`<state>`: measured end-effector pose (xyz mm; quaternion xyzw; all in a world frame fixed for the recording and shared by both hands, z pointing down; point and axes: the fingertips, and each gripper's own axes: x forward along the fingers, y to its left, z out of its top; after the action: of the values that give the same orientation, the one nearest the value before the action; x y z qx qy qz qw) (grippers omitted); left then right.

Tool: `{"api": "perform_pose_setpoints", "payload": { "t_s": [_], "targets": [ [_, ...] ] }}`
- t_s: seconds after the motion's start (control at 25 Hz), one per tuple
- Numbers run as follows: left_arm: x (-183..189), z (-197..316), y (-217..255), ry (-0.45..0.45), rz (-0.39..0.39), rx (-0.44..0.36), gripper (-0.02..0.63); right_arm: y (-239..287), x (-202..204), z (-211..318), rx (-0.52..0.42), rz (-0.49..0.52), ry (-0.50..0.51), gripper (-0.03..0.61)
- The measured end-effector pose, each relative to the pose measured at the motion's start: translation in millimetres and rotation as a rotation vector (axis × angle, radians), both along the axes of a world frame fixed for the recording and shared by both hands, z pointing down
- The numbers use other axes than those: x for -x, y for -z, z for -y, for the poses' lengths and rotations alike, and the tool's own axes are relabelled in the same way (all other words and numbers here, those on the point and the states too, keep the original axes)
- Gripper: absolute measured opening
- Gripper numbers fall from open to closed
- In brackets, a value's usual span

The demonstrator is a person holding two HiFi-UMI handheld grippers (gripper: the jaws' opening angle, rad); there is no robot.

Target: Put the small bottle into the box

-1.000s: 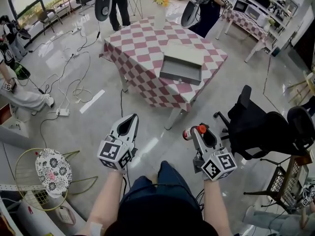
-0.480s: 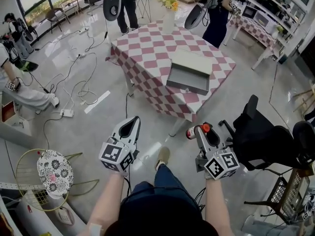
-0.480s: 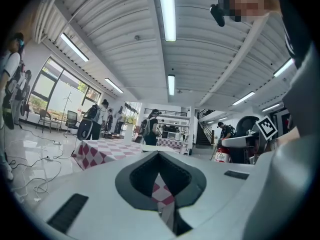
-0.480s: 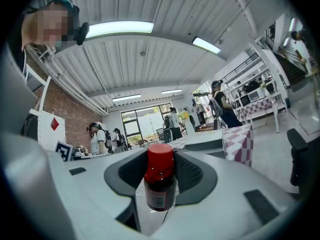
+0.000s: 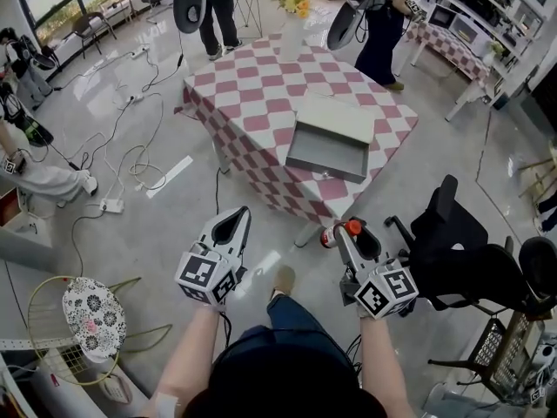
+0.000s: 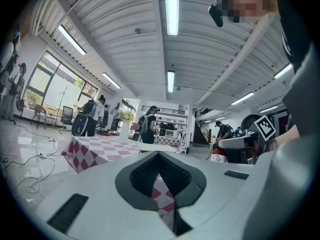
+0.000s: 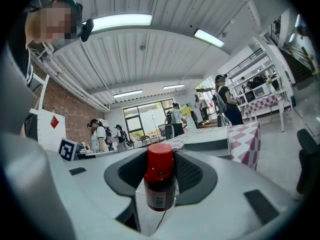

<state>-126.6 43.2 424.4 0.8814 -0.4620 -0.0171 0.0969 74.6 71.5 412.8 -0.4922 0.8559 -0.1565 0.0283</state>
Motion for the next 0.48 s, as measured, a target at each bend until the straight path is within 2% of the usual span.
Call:
{"api": "perform_pose_setpoints", "payload": {
  "t_s": [0.48],
  "targets": [
    [-23,70,-4,-0.017,0.006,0.015,0.0,-9,-14,67,0.024,0.02,0.007,0.16]
  ]
}}
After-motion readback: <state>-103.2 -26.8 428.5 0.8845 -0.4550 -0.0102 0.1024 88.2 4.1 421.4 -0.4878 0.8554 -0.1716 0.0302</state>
